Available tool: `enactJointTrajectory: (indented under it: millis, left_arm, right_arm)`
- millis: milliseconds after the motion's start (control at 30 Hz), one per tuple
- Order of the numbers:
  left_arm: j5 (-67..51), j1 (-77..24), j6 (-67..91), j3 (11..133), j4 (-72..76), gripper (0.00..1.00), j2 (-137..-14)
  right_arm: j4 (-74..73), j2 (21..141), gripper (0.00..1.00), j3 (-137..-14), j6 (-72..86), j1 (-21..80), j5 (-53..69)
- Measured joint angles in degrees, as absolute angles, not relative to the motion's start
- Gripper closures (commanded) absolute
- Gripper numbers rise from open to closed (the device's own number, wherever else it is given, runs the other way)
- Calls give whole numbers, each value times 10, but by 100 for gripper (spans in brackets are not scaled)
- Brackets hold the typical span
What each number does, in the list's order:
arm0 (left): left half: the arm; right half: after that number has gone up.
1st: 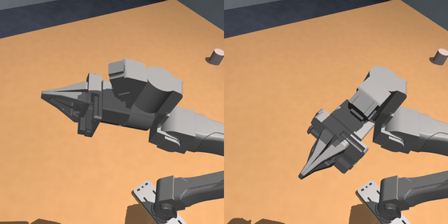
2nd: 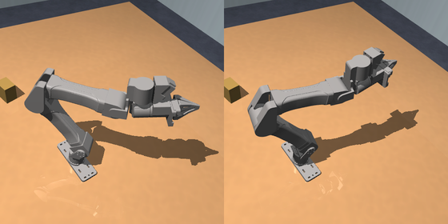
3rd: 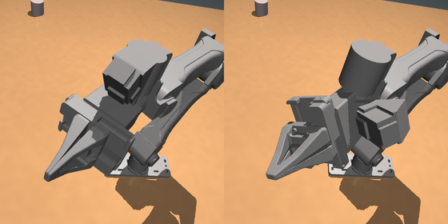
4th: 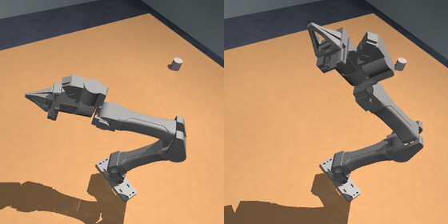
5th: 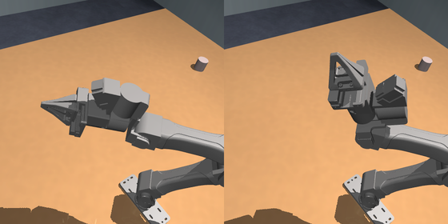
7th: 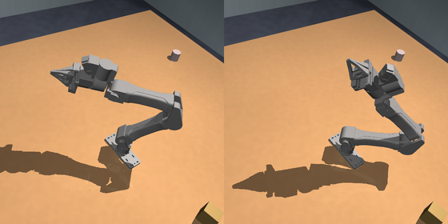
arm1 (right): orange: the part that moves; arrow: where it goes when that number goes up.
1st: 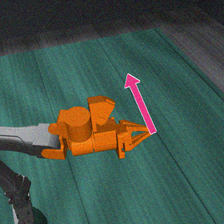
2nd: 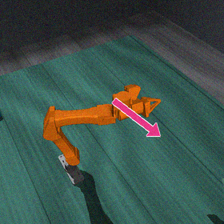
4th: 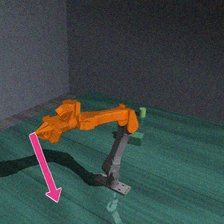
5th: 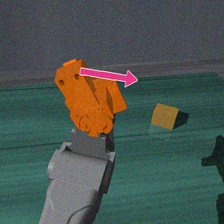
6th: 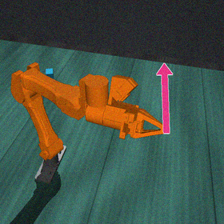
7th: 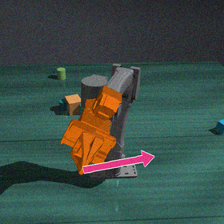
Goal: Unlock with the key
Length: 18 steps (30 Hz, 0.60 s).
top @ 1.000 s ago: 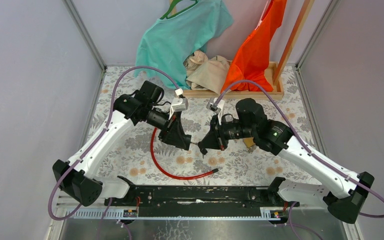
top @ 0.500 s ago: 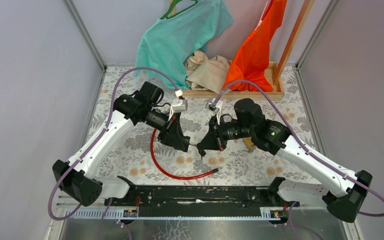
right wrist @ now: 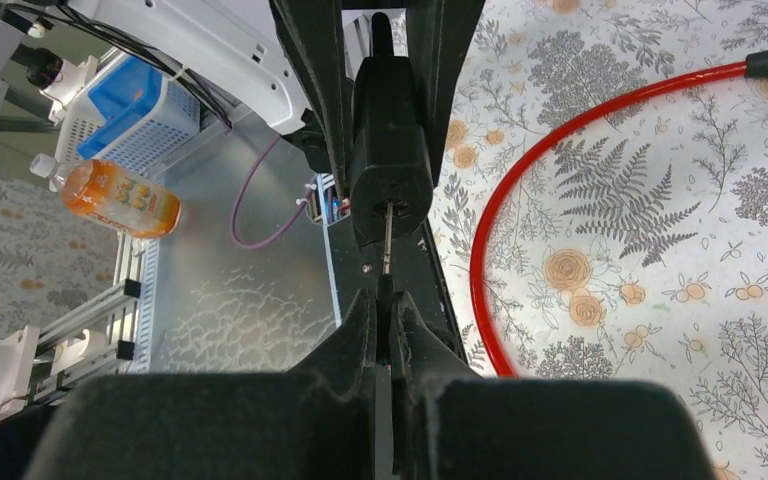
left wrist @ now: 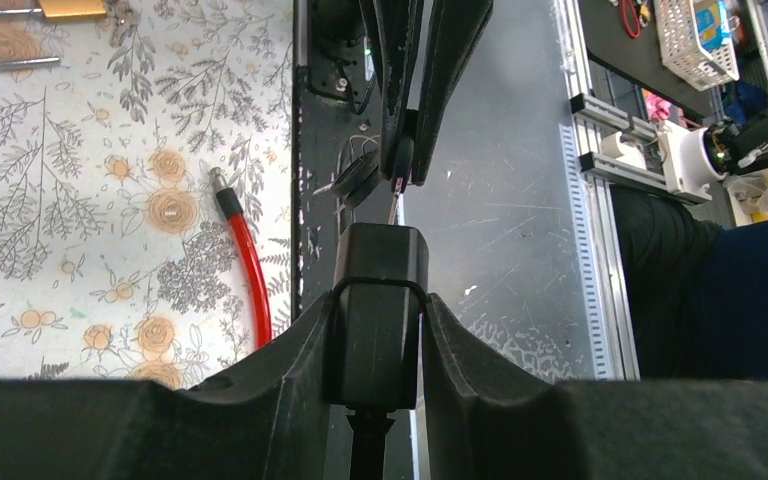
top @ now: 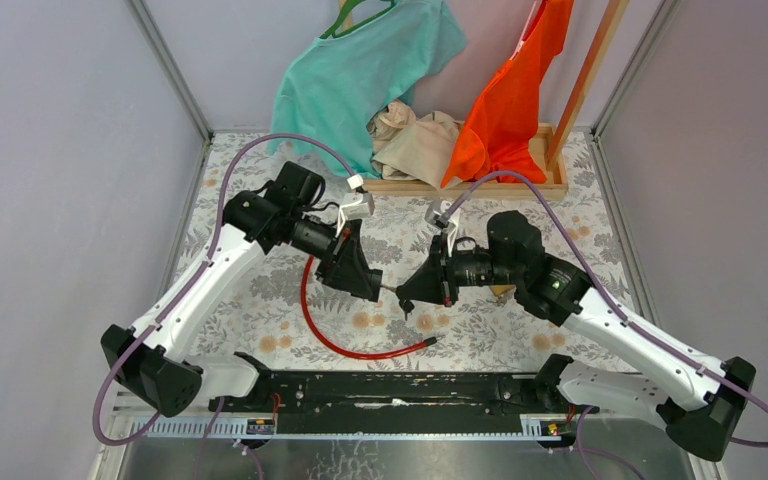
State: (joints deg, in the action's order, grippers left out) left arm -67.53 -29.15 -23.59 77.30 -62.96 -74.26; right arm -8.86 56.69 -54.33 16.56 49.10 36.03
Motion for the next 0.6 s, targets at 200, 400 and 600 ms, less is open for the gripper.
enactJointTrajectory:
  millis: [200,400,600]
  left_arm:
    - [-699,-291,-223,766,-615,100,-734]
    - [-700,-291,-223,757,-615,100,-727]
    - [-691,-295,-234,747,-627,100,-721]
  right_arm:
    - [-71,563,100,-535,176,491,376]
    - [-86,579,100,-551,176,491,390]
    - [-186,637,100,-631,161,489,416]
